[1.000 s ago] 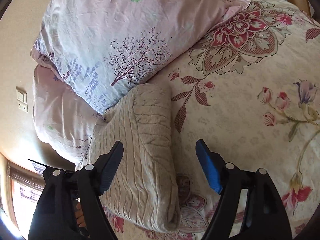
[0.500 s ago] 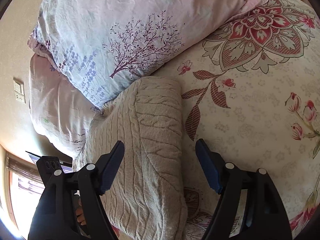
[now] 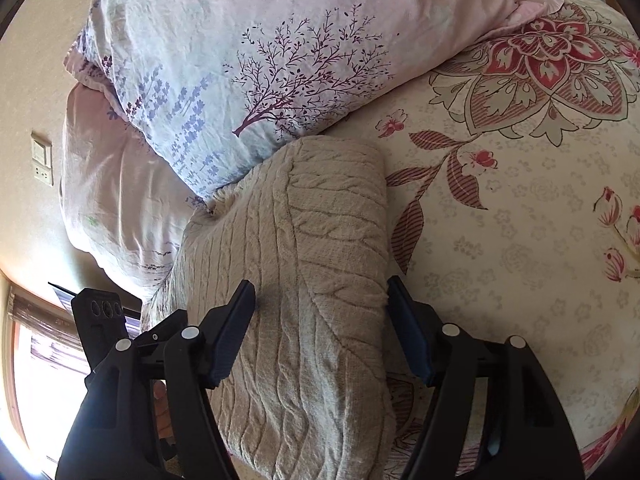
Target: Fold small clothes
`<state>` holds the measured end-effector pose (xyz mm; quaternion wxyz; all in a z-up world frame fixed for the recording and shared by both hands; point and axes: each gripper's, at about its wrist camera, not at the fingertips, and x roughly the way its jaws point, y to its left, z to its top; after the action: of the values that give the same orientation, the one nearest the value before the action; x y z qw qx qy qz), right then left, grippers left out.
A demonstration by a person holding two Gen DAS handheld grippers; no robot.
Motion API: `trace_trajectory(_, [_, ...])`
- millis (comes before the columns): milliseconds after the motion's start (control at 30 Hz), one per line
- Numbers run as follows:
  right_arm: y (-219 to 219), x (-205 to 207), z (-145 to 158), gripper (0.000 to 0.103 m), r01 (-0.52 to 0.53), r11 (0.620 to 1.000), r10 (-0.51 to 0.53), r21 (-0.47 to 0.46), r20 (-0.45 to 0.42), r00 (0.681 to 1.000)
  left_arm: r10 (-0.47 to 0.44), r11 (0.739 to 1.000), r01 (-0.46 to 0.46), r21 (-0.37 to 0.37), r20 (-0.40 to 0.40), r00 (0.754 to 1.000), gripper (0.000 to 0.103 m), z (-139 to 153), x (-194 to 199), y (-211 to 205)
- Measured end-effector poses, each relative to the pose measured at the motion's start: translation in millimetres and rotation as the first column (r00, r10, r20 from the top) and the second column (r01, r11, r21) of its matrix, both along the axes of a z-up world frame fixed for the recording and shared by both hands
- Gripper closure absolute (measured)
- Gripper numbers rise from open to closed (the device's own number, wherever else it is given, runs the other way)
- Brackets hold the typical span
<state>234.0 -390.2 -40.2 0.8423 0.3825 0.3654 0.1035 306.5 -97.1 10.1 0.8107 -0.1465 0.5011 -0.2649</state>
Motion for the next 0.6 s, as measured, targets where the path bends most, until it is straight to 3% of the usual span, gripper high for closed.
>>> trace_trajectory(33, [0.9, 0.3, 0.0, 0.039, -0.003, 1.0, 0.003, 0.0, 0.0, 1.0, -0.003, 1.0, 0.003, -0.019, -0.009, 1.0, 0.024, -1.2, -0.3, 1.4])
trace_trajectory(67, [2.9, 2.5, -2.3, 0.05, -0.022, 1.0, 0.022, 0.017, -0.008, 1.0, -0.009, 0.999, 0.008, -0.047, -0.024, 1.0, 0.025, -2.5, 0.8, 1.6])
trace_trajectory(200, [8.9, 5.8, -5.6, 0.059, -0.031, 0.999, 0.032, 0.03, -0.004, 0.999, 0.001, 0.997, -0.003, -0.077, -0.028, 1.0, 0.029, -4.2, 1.9, 5.3])
trace_trajectory(400, [9.4, 4.5, -12.7, 0.067, -0.032, 0.994, 0.031, 0.107, 0.006, 0.999, 0.025, 0.984, -0.033, -0.178, -0.049, 0.999, 0.06, -10.5, 4.0, 27.8])
trace_trajectory(600, [26.4, 6.6, -8.8, 0.07, -0.051, 0.991, 0.049, 0.125, 0.016, 0.999, -0.002, 0.984, -0.008, -0.177, -0.056, 0.998, 0.065, -0.1, -5.3, 53.4])
